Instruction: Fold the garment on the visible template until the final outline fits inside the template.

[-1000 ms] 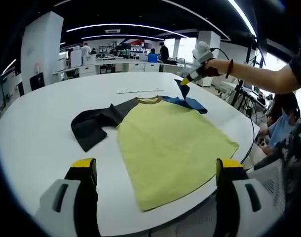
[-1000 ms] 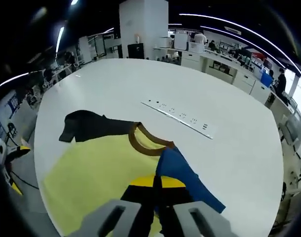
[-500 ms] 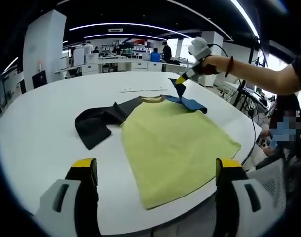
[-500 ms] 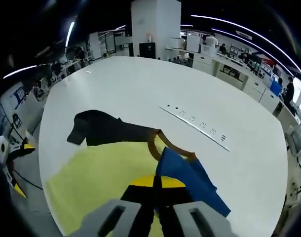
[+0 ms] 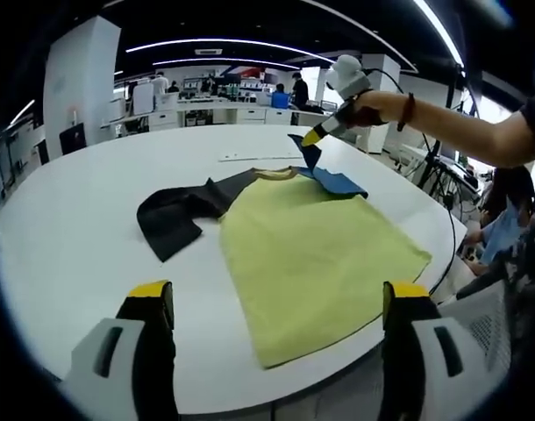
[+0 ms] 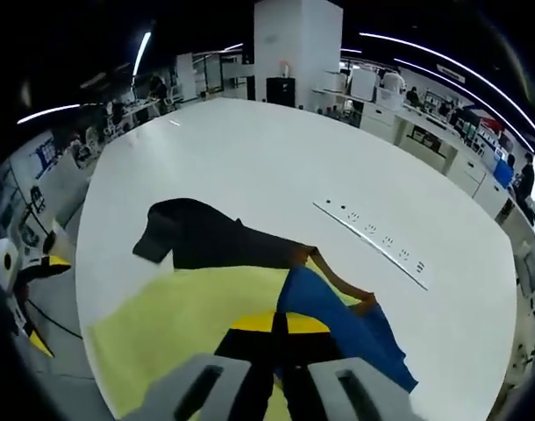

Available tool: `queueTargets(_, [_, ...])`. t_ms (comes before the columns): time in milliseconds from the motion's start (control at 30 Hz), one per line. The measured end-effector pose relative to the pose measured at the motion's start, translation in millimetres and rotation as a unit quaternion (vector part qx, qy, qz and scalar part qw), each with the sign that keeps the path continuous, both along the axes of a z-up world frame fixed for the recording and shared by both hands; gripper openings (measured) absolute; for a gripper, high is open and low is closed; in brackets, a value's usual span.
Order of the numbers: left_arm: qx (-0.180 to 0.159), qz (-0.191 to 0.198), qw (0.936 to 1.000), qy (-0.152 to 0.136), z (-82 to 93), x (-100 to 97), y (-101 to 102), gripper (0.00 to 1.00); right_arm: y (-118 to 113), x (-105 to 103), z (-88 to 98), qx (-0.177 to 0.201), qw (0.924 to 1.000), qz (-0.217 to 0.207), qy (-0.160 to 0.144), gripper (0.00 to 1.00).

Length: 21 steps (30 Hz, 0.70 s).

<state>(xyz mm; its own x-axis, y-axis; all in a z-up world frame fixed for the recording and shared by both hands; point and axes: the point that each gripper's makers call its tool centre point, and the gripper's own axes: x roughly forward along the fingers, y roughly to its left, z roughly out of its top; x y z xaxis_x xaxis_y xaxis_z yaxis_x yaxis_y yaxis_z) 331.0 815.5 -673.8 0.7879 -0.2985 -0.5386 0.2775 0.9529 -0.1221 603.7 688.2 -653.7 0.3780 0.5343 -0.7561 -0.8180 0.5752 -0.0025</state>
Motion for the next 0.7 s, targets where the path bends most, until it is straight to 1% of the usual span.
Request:
queueTargets(467, [-0.002,0.002,1.0000,0.005,-2.8,-2.6,1.6,0.96,43.1,-16.5,8.3,0.013,0.9993,0.034,-0.003,0.00])
queueTargets(700, [-0.004,0.006,0.9999,0.008,-4.8,-5.4,3.1,0.95,59.9,-26.0,13.3,0.016,0.9985,0.052,-0.008,0.00])
